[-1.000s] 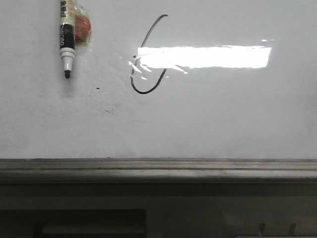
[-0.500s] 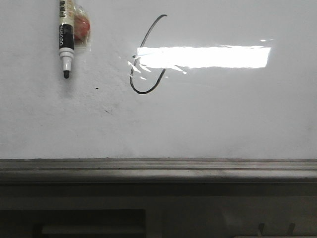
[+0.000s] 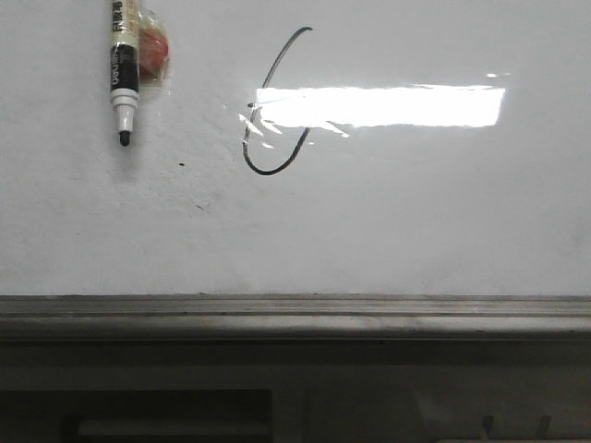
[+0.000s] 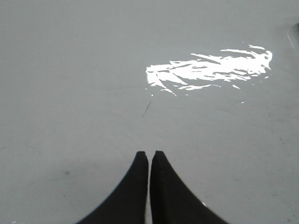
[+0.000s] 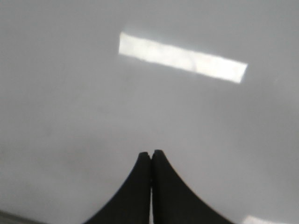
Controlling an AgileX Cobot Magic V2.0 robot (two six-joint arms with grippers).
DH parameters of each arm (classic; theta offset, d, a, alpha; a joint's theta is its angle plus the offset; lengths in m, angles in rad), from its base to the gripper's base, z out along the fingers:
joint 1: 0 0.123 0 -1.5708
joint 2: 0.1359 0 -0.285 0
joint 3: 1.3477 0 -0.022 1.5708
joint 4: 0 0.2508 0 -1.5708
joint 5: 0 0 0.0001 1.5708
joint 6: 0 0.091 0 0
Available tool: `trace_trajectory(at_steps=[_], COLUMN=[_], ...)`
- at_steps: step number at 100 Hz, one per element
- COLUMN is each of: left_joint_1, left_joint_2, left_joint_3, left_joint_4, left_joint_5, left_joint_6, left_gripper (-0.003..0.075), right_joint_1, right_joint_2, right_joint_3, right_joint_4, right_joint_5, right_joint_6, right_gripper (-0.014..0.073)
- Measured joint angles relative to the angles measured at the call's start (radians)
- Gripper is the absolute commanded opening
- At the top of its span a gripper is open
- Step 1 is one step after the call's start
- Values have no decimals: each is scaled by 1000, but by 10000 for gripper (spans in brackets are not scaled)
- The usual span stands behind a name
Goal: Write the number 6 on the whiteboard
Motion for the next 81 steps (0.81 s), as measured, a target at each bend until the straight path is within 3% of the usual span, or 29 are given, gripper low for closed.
trace_trajectory(at_steps=[81], left_joint_1=[0], left_joint_2=[0], left_joint_3=[0], left_joint_4=[0], left_joint_5=[0], left_joint_6=[0], left_gripper=[-20], right_joint_1=[-21], right_joint_2=[-23], right_joint_3=[0], right_joint_4=[-18], right_joint_5=[-4], right_joint_6=[4], right_gripper=[-66])
